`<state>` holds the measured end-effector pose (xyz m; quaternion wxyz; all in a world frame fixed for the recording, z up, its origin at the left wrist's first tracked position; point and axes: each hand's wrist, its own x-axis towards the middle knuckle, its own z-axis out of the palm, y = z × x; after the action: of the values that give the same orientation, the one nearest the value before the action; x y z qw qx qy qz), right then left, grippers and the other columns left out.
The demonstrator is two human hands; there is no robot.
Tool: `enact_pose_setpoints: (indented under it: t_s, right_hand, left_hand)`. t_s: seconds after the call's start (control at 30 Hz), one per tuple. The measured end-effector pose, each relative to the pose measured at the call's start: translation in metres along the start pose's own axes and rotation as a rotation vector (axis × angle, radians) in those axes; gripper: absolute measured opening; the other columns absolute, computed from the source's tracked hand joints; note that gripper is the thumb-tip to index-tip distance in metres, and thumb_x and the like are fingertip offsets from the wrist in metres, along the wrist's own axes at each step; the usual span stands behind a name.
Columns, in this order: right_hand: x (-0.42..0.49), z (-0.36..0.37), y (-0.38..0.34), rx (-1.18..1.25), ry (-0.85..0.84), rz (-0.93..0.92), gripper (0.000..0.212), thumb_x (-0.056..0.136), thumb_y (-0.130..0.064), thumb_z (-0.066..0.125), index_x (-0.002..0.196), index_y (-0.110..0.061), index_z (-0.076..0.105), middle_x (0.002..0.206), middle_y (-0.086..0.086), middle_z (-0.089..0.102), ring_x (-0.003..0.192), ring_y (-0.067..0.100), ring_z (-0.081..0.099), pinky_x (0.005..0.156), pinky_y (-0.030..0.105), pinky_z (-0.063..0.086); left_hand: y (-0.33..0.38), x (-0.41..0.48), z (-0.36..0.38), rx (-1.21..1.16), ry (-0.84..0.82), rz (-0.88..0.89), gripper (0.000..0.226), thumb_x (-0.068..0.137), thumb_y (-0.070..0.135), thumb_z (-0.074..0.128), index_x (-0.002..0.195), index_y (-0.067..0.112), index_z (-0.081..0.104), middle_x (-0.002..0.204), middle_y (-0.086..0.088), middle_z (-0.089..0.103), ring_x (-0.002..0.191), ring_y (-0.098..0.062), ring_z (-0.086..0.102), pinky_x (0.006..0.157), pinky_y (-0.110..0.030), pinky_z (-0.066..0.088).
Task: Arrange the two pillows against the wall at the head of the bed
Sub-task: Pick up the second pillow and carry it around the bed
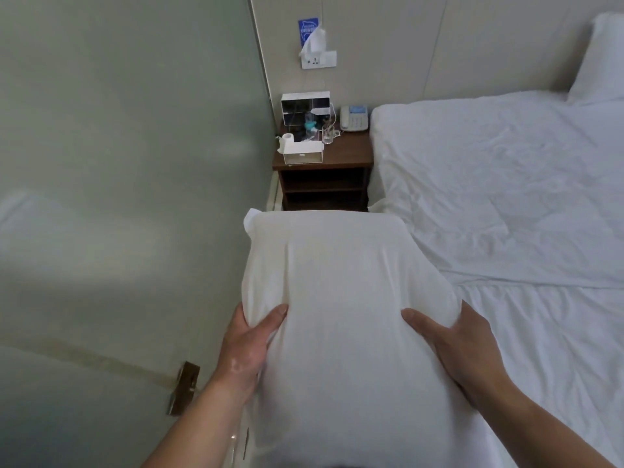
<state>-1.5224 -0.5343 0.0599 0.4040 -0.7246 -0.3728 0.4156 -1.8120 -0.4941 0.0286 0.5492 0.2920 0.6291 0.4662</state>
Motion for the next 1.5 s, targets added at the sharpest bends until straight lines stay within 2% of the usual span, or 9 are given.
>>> enact_pose_setpoints:
  t_s: [0.13,0.27,0.47,0.67,0.83,0.97,1.13,1.33,1.5]
  right_hand:
    - [0.062,0.030,-0.036,0.000,0.101,0.010,0.051,0.072,-0.043,0.086,0.118,-0.031,0.067,0.098,-0.020,0.070,0.088,-0.001,0.064,0.067,0.023,0.047]
    - [0.117,0.054,-0.074,0.003,0.189,0.029,0.051,0.072,-0.044,0.086,0.117,-0.031,0.067,0.099,-0.019,0.070,0.090,0.002,0.065,0.072,0.032,0.049]
    - [0.205,0.068,-0.113,0.033,0.288,0.081,0.050,0.068,-0.048,0.088,0.112,-0.032,0.067,0.100,-0.017,0.073,0.092,0.010,0.069,0.085,0.041,0.055]
    - [0.328,0.067,-0.131,0.062,0.326,0.116,0.054,0.070,-0.048,0.086,0.116,-0.030,0.067,0.102,-0.016,0.072,0.094,0.011,0.068,0.083,0.039,0.053]
    - [0.430,0.043,-0.163,0.074,0.334,0.134,0.051,0.069,-0.049,0.087,0.113,-0.031,0.067,0.102,-0.015,0.073,0.095,0.015,0.069,0.087,0.042,0.054]
    - [0.489,0.024,-0.176,0.080,0.383,0.147,0.052,0.069,-0.050,0.086,0.114,-0.032,0.067,0.103,-0.014,0.073,0.096,0.017,0.069,0.089,0.044,0.055]
    - [0.547,0.004,-0.184,0.096,0.475,0.187,0.054,0.070,-0.052,0.085,0.116,-0.032,0.066,0.104,-0.014,0.072,0.098,0.018,0.068,0.086,0.042,0.054]
    - [0.616,-0.009,-0.198,0.128,0.615,0.251,0.049,0.069,-0.051,0.085,0.111,-0.034,0.065,0.102,-0.017,0.071,0.094,0.013,0.067,0.078,0.038,0.050]
    - [0.677,-0.006,-0.218,0.146,0.743,0.329,0.051,0.068,-0.053,0.085,0.111,-0.035,0.066,0.103,-0.016,0.072,0.096,0.014,0.068,0.085,0.042,0.054]
  left_hand:
    - [0.044,0.093,0.021,0.030,-0.091,0.009,0.038,0.077,0.019,0.088,0.111,0.022,0.071,0.100,0.001,0.083,0.089,-0.016,0.079,0.079,-0.032,0.058]
    - [0.092,0.170,0.047,0.081,-0.179,0.015,0.060,0.064,0.031,0.087,0.121,0.022,0.070,0.107,0.001,0.083,0.098,-0.019,0.079,0.085,-0.034,0.059]
    - [0.142,0.273,0.102,0.114,-0.277,0.017,0.054,0.085,0.019,0.082,0.135,0.017,0.064,0.114,0.001,0.077,0.100,-0.016,0.073,0.079,-0.030,0.056]
    - [0.181,0.377,0.184,0.171,-0.314,-0.005,0.062,0.058,0.040,0.089,0.116,0.035,0.068,0.105,0.009,0.081,0.102,-0.016,0.076,0.091,-0.037,0.058]
    - [0.220,0.446,0.262,0.187,-0.335,-0.015,0.079,0.049,0.047,0.091,0.123,0.031,0.066,0.113,0.005,0.080,0.104,-0.019,0.076,0.087,-0.037,0.059]
    - [0.247,0.488,0.322,0.227,-0.370,0.003,0.104,0.033,0.062,0.097,0.128,0.034,0.066,0.112,0.009,0.080,0.107,-0.019,0.075,0.095,-0.042,0.058]
    - [0.269,0.538,0.394,0.254,-0.482,-0.012,0.057,0.081,0.028,0.085,0.133,0.028,0.061,0.117,0.003,0.075,0.107,-0.020,0.071,0.085,-0.033,0.056]
    - [0.285,0.612,0.480,0.329,-0.635,-0.044,0.032,0.087,0.021,0.080,0.104,0.040,0.061,0.111,0.005,0.072,0.101,-0.017,0.068,0.081,-0.035,0.054]
    - [0.306,0.686,0.552,0.388,-0.784,-0.051,0.038,0.082,0.026,0.085,0.107,0.041,0.062,0.109,0.007,0.074,0.098,-0.013,0.070,0.077,-0.032,0.053]
